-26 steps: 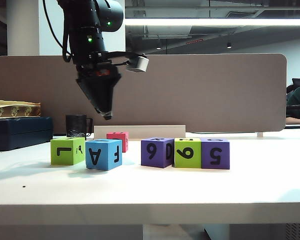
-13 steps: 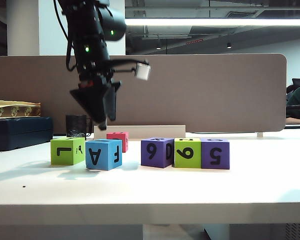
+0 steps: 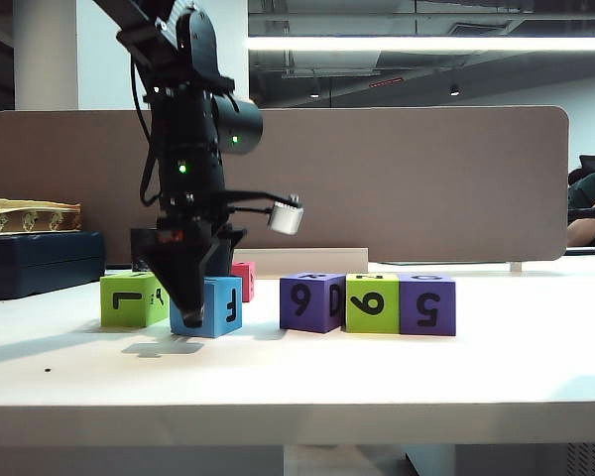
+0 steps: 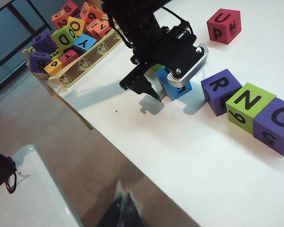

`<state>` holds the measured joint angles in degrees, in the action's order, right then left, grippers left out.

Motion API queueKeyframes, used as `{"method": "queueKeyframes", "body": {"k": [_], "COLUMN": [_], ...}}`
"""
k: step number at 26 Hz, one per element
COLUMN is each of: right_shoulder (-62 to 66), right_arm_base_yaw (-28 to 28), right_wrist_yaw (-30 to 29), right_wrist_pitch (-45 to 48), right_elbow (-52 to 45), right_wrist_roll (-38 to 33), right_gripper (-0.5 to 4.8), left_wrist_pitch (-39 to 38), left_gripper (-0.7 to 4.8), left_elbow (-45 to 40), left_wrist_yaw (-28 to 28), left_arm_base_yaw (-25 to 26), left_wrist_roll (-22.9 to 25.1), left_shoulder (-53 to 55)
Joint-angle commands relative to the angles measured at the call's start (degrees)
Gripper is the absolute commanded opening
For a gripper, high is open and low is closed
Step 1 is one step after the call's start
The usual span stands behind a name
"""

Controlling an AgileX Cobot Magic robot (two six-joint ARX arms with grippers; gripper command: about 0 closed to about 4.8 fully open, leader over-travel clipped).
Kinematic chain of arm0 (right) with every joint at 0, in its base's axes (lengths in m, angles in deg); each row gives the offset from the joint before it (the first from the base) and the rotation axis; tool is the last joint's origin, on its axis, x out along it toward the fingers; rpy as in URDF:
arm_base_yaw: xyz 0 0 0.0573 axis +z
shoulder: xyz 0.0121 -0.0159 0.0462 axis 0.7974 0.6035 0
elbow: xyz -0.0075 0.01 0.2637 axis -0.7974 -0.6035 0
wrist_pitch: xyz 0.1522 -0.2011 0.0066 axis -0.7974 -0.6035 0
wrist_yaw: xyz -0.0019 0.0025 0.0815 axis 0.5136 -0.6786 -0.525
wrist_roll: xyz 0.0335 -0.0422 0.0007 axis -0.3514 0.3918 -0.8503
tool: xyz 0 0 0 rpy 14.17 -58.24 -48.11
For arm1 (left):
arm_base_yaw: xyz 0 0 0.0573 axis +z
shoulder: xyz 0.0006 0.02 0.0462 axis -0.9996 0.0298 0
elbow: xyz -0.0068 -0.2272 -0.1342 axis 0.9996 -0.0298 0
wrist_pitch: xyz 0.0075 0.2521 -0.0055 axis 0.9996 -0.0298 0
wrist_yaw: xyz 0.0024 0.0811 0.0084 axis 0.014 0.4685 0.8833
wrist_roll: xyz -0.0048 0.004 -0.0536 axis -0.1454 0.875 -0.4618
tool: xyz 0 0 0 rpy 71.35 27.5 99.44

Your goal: Select the appropriate blocks from the scattered letter blocks on the table and arrange them in a row to spell out "TURING".

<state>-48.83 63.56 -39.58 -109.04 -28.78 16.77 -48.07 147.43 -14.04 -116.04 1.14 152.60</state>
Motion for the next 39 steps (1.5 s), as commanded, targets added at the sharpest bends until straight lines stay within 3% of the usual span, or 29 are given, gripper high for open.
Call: {"method": "queueKeyframes", "body": {"k": [1, 4, 7, 8, 13, 14, 26, 31, 32, 39], "right_shoulder": [-0.2, -0.2, -0.2, -0.2, -0.2, -0.2, -0.2, -0.2, -0.2, -0.2], "right_arm_base_yaw": [0.0, 0.0, 0.0, 0.0, 0.0, 0.0, 0.0, 0.0, 0.0, 0.0], "right_wrist_yaw": [-0.4, -0.4, -0.4, -0.3, -0.3, -0.3, -0.3, -0.3, -0.3, -0.3], "right_wrist_pitch": [0.5, 0.6, 0.6, 0.6, 0.6, 0.6, 0.6, 0.6, 0.6, 0.6], "right_elbow": [0.4, 0.4, 0.4, 0.4, 0.4, 0.4, 0.4, 0.4, 0.4, 0.4], "right_wrist_roll": [0.1, 0.1, 0.1, 0.1, 0.1, 0.1, 0.1, 0.2, 0.2, 0.2], "right_gripper": [-0.01, -0.01, -0.01, -0.01, -0.01, -0.01, -0.01, -0.01, -0.01, -0.01], "left_wrist_pitch": [0.5, 0.9, 1.5, 2.0, 3.1, 4.1, 8.9, 10.6, 11.9, 15.2], "left_gripper": [4.79, 4.13, 3.83, 3.34, 3.25, 3.03, 3.00, 3.00, 3.00, 3.00], "left_elbow": [0.2, 0.2, 0.2, 0.2, 0.2, 0.2, 0.2, 0.3, 0.3, 0.4], "left_wrist_yaw": [1.1, 1.2, 1.2, 1.2, 1.2, 1.2, 1.6, 1.6, 1.4, -0.3], "left_arm_base_yaw": [-0.1, -0.1, -0.1, -0.1, -0.1, -0.1, -0.1, -0.1, -0.1, -0.1], "left_wrist_roll": [-0.1, -0.2, -0.2, -0.2, -1.6, -4.9, -30.9, -47.2, -54.4, -69.0], "left_shoulder": [0.2, 0.2, 0.2, 0.2, 0.2, 0.2, 0.1, 0.1, 0.1, 0.0]}}
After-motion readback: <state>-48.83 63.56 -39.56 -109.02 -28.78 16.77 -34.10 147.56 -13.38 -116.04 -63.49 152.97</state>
